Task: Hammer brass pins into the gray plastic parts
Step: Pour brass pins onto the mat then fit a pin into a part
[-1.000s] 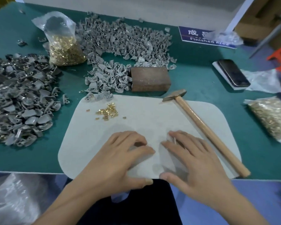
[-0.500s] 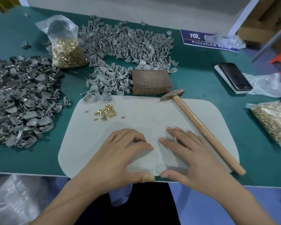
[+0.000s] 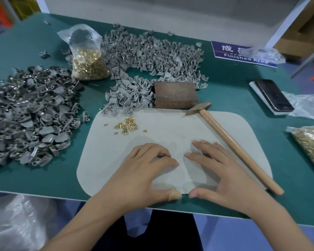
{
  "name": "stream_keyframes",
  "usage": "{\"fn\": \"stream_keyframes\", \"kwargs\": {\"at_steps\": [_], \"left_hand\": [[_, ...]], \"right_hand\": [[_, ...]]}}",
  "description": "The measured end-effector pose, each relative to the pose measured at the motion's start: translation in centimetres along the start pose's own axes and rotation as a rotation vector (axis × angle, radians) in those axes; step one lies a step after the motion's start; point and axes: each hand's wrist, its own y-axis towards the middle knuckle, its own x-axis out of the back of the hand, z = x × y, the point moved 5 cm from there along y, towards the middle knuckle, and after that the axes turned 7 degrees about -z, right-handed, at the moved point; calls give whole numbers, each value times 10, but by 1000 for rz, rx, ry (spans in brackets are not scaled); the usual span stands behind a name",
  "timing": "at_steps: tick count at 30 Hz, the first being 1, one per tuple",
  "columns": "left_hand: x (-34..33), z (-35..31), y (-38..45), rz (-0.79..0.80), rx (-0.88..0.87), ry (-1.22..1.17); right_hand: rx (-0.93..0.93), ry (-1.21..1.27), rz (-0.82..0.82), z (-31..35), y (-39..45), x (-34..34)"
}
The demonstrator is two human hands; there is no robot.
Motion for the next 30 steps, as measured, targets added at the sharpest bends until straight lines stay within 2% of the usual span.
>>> {"fn": "stream_keyframes", "kwargs": {"at_steps": [2,4,7,9,12,14,19,22,25,30], "left_hand": [[-1,1,0,1,2,-9],[0,3,-1,-3,2,-20],[1,5,-1,-18,8,-46],[2,5,-1,-19,10,-45],[2,5,-1,-17,17,-43],[3,5,-2,-18,13,-39],[6,4,-1,-33,-13,-34],[7,5,0,-32,-27,-39],[9,5,1,-30,-34,-34],[11,5,-3,-10,-45,-27]], "right_hand": [[2,-20,6,-2,0,1],[15,-30,-60,-5,5,6],[7,-30,-358,-16,24,26],[-13,-69,-460,-24,44,35],[-23,-132,-372,-38,90,34],[-101,-153,-265,-50,125,33],[-177,-75,-71,-72,201,33],[-219,44,50,-80,214,16],[-232,98,-23,-86,203,4],[-197,-12,-122,-85,187,0]]}}
